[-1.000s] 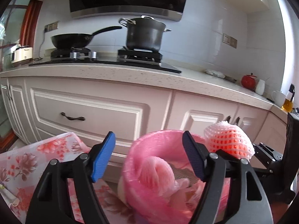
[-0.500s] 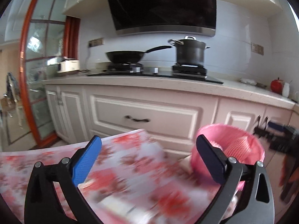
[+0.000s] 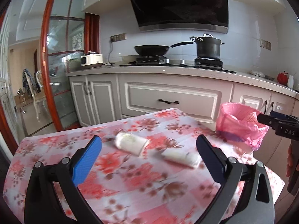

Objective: Collect trash
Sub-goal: 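Move both open tools back toward the white tissue rolls on the table, then grasp a white printed tissue pack with the right tool while the left tool grasps a white tissue roll, then carry the tissue pack and tissue roll over the pink bin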

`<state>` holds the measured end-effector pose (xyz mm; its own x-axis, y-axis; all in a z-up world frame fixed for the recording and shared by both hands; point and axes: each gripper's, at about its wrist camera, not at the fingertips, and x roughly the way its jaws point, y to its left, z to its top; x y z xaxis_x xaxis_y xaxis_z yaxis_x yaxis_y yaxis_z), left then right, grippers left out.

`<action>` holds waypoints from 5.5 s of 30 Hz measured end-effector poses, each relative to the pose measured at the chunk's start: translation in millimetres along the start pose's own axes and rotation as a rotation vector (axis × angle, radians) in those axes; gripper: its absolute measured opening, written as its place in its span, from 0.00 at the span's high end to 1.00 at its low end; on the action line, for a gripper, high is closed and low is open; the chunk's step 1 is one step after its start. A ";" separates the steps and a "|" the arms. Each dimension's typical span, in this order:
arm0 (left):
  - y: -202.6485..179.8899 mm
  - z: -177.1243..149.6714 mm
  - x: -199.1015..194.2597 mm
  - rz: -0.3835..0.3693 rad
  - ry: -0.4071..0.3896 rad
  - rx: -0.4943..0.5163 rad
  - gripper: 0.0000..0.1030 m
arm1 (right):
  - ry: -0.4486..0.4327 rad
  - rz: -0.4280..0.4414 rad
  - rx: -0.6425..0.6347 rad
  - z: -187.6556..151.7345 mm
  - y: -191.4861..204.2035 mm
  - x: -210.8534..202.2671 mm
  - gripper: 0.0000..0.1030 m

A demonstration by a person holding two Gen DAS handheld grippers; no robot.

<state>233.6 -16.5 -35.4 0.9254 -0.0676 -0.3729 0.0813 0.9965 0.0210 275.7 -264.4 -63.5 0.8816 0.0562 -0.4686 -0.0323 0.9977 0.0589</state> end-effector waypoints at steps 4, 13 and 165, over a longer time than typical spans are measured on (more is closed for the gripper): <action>22.6 -12.5 -14.8 0.013 0.010 -0.026 0.05 | 0.040 0.033 -0.018 -12.7 27.8 4.7 0.18; 50.1 -29.5 -39.0 0.071 -0.012 -0.057 0.05 | 0.097 0.080 -0.076 -29.4 67.3 21.5 0.18; -12.2 -3.5 -74.2 -0.083 -0.045 -0.004 0.50 | -0.057 0.149 -0.058 -29.2 94.7 -78.1 0.71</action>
<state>162.6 -23.4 -11.3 0.9311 -0.1524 -0.3314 0.1573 0.9875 -0.0123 190.0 -173.2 -47.0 0.8903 0.2036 -0.4073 -0.1907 0.9790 0.0724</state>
